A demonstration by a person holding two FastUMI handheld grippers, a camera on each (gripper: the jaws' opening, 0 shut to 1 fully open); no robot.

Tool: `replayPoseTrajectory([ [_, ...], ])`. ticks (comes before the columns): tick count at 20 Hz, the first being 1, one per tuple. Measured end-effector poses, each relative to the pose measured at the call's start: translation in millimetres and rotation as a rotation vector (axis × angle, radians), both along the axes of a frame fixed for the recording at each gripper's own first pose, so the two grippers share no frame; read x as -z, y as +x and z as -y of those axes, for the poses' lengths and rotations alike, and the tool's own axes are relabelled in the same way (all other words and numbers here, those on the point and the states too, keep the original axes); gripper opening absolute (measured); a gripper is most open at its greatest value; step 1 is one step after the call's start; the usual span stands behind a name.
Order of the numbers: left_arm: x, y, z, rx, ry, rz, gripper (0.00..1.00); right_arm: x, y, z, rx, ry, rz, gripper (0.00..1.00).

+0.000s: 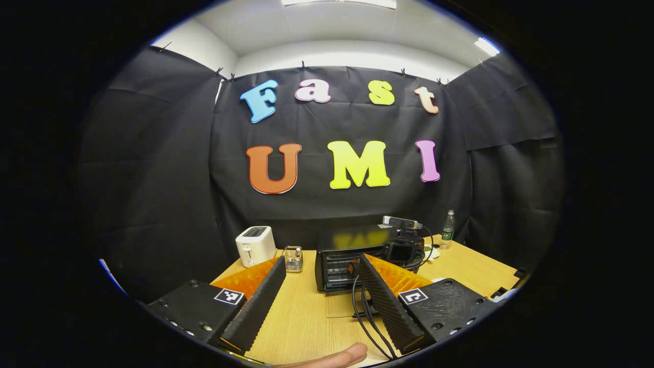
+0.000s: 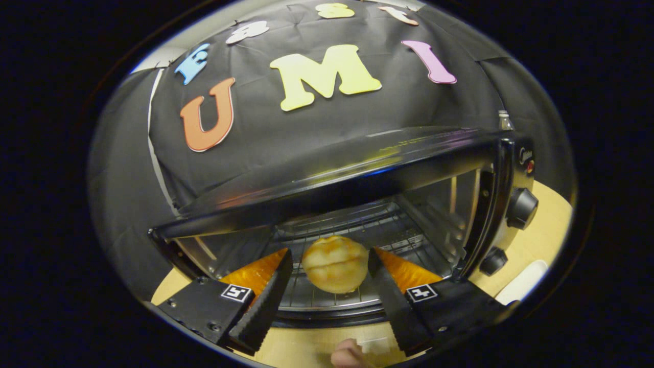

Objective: Open the electric oven with the left hand, put the food in, and close the electric oven.

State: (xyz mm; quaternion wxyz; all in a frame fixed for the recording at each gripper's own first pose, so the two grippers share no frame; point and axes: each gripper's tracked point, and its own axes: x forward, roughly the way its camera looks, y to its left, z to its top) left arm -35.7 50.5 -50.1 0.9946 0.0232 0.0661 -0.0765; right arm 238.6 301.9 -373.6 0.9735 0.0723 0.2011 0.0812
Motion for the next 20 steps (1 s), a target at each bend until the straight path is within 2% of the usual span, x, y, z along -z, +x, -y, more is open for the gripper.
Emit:
replayPoseTrajectory([
  [4,4.3,-3.0,0.2,-0.006,-0.008,-0.017,0.94,-10.2,-27.8,4.3,-0.062,0.019,-0.007,0.94],
  [5,5.0,-3.4,-0.1,-0.012,-0.009,-0.021,0.94,-16.7,-37.2,2.4,-0.093,0.043,-0.005,0.94],
  [9,17.8,-2.4,1.9,-0.038,-0.014,-0.059,0.94,-53.4,-71.4,21.0,-0.13,0.058,0.039,0.93],
  [14,39.3,4.9,-0.2,-0.094,-0.013,-0.097,0.94,-106.2,-110.1,69.2,-0.128,-0.006,0.107,0.94],
  [17,70.4,10.5,16.2,-0.079,-0.058,-0.167,0.94,-138.3,-126.6,109.0,-0.088,-0.057,0.13,0.97],
  [18,80.5,13.4,23.0,-0.071,-0.065,-0.19,0.94,-151.3,-132.6,118.7,-0.081,-0.059,0.145,0.9],
  [19,88.5,15.3,25.2,-0.066,-0.066,-0.205,0.94,-164.7,-138.3,128.9,-0.074,-0.064,0.161,0.9],
  [20,98.0,17.6,29.2,-0.068,-0.063,-0.223,0.94,-178.6,-145.1,139.6,-0.068,-0.071,0.18,0.97],
])
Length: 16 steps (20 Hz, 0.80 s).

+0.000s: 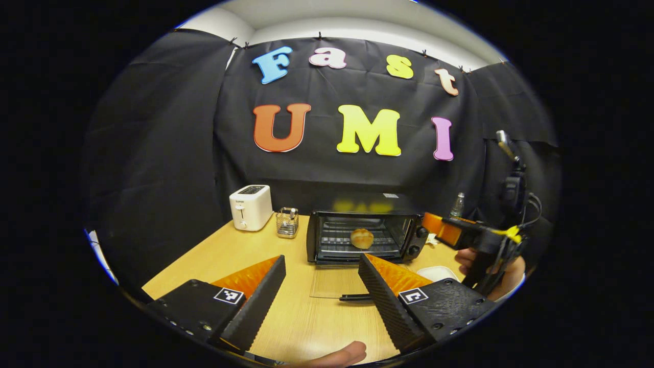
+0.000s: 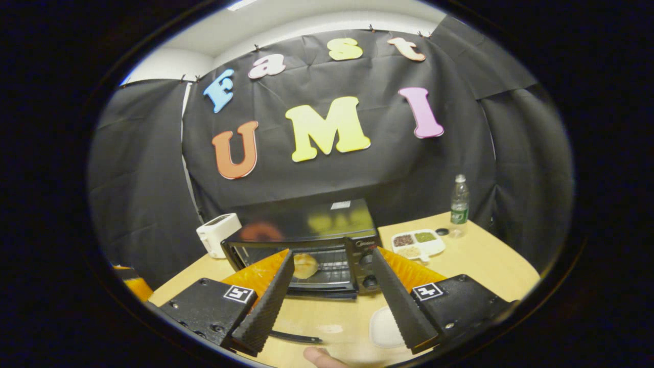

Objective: Open the electric oven with the left hand, put the food in, and close the electric oven.

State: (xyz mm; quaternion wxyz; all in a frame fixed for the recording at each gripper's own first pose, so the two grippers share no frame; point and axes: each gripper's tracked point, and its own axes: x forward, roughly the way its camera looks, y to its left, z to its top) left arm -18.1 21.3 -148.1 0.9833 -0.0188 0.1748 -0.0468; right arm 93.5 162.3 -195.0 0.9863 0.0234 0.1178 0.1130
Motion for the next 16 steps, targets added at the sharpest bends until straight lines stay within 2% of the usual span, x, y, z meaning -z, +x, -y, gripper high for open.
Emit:
replayPoseTrajectory([
  [2,14.8,6.9,12.5,0.019,0.027,-0.012,0.94,-26.1,-9.0,21.2,0.02,-0.033,0.036,0.97],
  [3,26.5,9.1,20.3,0.036,0.042,-0.028,0.94,-38.3,-14.0,29.7,0.027,-0.052,0.053,0.89],
  [4,36.8,12.6,30.3,0.059,0.052,-0.046,0.94,-50.1,-18.0,38.9,0.034,-0.071,0.067,0.97],
  [7,73.9,16.1,56.8,0.109,0.06,-0.121,0.94,-85.0,-32.6,62.3,0.062,-0.104,0.104,0.97],
  [8,84.6,17.6,65.0,0.122,0.063,-0.139,0.94,-94.6,-38.8,69.1,0.069,-0.104,0.111,0.9],
  [9,97.1,18.0,71.6,0.138,0.065,-0.164,0.94,-104.0,-44.2,75.3,0.073,-0.098,0.119,0.98],
  [13,139.9,15.9,100.6,0.185,0.049,-0.276,0.95,-145.6,-68.9,108.3,0.096,-0.121,0.185,0.98],
  [16,164.8,10.4,112.2,0.196,0.053,-0.348,0.95,-157.8,-88.0,130.8,0.116,-0.163,0.226,0.99],
])
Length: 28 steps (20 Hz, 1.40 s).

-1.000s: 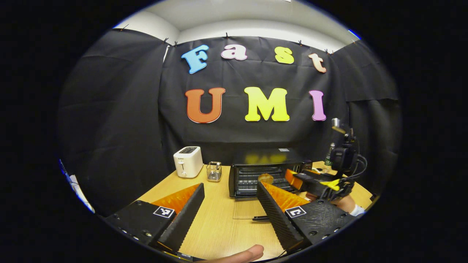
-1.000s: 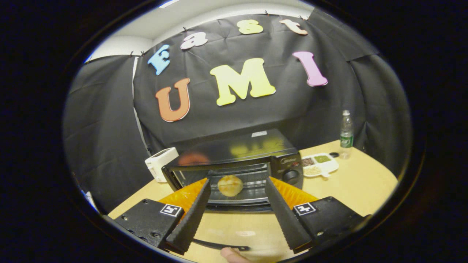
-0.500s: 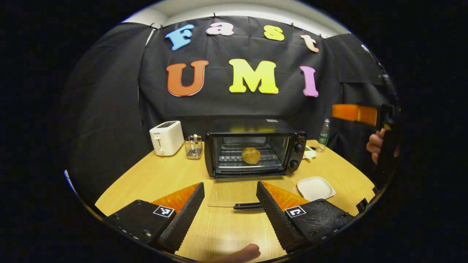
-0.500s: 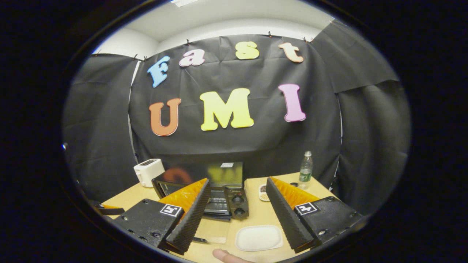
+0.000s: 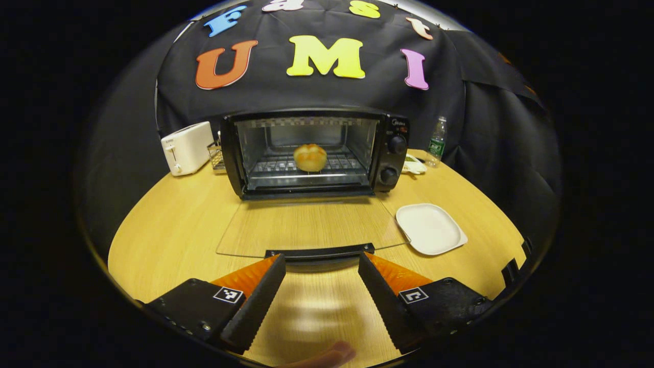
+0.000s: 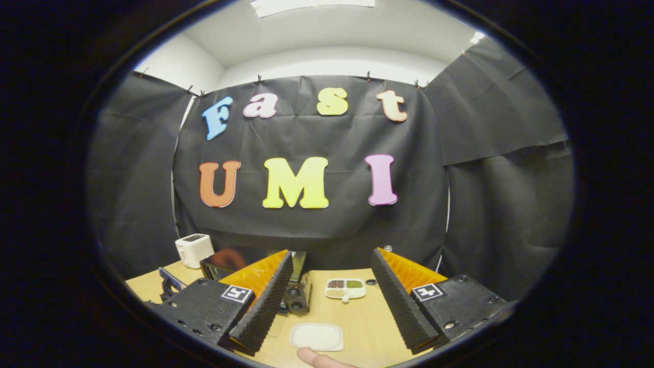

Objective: Open the electric oven with the left hand, put the food in, and close the electric oven.

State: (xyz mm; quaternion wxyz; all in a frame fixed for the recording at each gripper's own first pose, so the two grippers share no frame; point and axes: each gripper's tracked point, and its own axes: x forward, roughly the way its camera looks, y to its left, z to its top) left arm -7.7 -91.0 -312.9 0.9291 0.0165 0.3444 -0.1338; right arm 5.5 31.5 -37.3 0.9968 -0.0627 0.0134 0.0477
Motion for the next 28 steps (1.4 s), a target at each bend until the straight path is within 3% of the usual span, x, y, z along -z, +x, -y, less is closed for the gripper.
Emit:
replayPoseTrajectory([
  [5,21.3,7.6,9.4,0.002,0.023,-0.05,0.95,-15.2,-17.6,21.4,0.0,0.01,0.039,0.95],
  [6,24.9,7.7,8.6,0.002,0.026,-0.065,0.95,-15.8,-19.3,25.9,0.005,0.018,0.045,1.0],
  [7,29.5,9.8,6.8,-0.005,0.036,-0.075,0.95,-16.2,-19.8,28.9,0.007,0.026,0.05,0.95],
  [9,30.2,10.4,6.3,-0.013,0.042,-0.085,0.94,-16.2,-19.2,34.3,0.012,0.042,0.053,1.0],
  [10,29.6,11.3,6.8,-0.014,0.046,-0.083,0.94,-15.2,-18.5,37.0,0.016,0.05,0.053,0.95],
  [11,29.4,11.9,6.7,-0.015,0.049,-0.079,0.94,-13.2,-17.0,38.8,0.018,0.057,0.047,1.0],
  [12,29.9,11.9,6.1,-0.024,0.046,-0.088,0.94,-10.1,-14.6,39.9,0.02,0.064,0.042,0.95],
  [13,29.1,12.7,6.3,-0.031,0.043,-0.087,0.93,-7.3,-12.2,39.5,0.018,0.073,0.034,1.0],
  [15,27.8,12.5,6.8,-0.037,0.039,-0.098,0.93,-3.8,-9.8,38.9,0.014,0.085,0.019,1.0],
  [18,17.0,15.3,8.6,-0.047,0.026,-0.071,0.93,3.7,-7.1,39.7,0.016,0.076,0.005,0.95],
  [20,10.6,17.8,9.6,-0.055,0.014,-0.063,0.93,4.3,-6.9,38.1,0.018,0.062,0.007,1.0],
  [21,5.9,18.3,9.5,-0.061,0.007,-0.062,0.93,2.5,-6.0,38.6,0.025,0.054,0.014,0.95],
  [22,1.8,19.2,9.3,-0.061,0.005,-0.061,0.93,1.2,-6.3,37.9,0.027,0.041,0.023,1.0],
  [24,-6.4,21.3,9.8,-0.057,0.011,-0.047,0.93,-0.6,-9.2,33.0,0.016,0.024,0.034,0.95],
  [28,-35.1,36.4,9.2,-0.032,0.068,0.069,0.93,0.0,-13.8,24.3,-0.007,0.023,0.035,1.0],
])
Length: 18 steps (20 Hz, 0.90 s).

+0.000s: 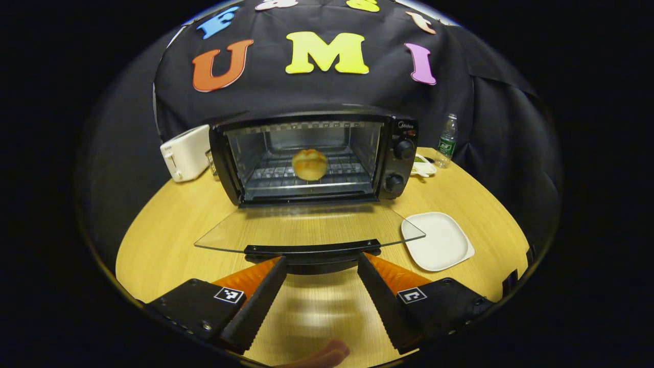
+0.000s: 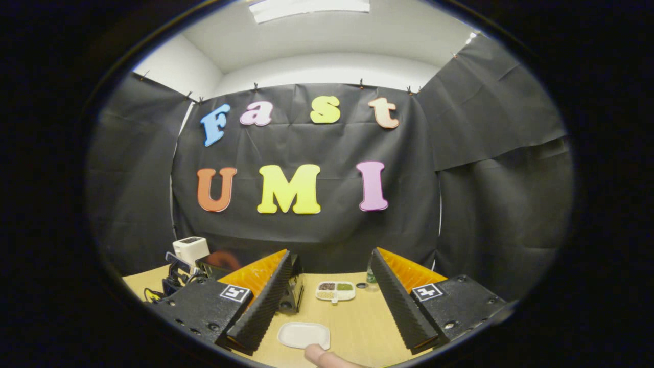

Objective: Open the electric oven with the left hand, put the food in, and close the electric oven.

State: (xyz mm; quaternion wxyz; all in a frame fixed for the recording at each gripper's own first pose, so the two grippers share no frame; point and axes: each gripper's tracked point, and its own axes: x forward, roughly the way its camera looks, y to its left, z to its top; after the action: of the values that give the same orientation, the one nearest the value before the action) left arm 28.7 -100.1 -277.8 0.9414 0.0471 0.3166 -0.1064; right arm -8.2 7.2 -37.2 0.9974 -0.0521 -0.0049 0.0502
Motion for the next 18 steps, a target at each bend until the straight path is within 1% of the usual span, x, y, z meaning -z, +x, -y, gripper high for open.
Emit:
replayPoseTrajectory([
  [2,-10.2,6.0,-0.1,-0.005,0.0,0.019,0.94,3.1,-1.0,-3.4,-0.01,-0.004,-0.014,1.0],
  [3,-14.4,9.3,-1.7,-0.012,0.0,0.023,0.94,3.0,-1.6,-3.9,-0.011,-0.01,-0.015,0.95],
  [4,-20.3,14.3,-2.5,-0.015,0.001,0.034,0.94,2.2,-2.5,-2.2,-0.009,-0.016,-0.012,0.95],
  [5,-23.5,17.5,-3.9,-0.019,0.004,0.036,0.94,0.0,-4.2,-0.8,-0.004,-0.018,-0.006,1.0],
  [7,-32.2,24.7,-5.3,-0.021,-0.003,0.047,0.94,-0.2,-6.0,0.1,0.002,-0.014,-0.005,1.0],
  [8,-36.2,27.7,-5.6,-0.021,-0.006,0.053,0.94,1.6,-7.8,-0.5,0.0,-0.012,-0.008,0.95],
  [9,-38.9,30.3,-7.3,-0.023,-0.006,0.055,0.94,1.7,-9.0,-0.4,0.0,-0.011,-0.014,0.95],
  [10,-42.6,33.1,-7.3,-0.022,-0.007,0.06,0.94,1.8,-10.3,-0.3,-0.001,-0.01,-0.015,1.0],
  [15,-60.8,54.3,-6.9,-0.017,-0.022,0.105,0.96,0.4,-17.0,4.2,0.012,-0.01,-0.017,1.0],
  [18,-73.2,72.5,-7.9,-0.019,-0.037,0.138,0.95,0.0,-22.6,8.2,0.024,-0.019,-0.013,1.0],
])
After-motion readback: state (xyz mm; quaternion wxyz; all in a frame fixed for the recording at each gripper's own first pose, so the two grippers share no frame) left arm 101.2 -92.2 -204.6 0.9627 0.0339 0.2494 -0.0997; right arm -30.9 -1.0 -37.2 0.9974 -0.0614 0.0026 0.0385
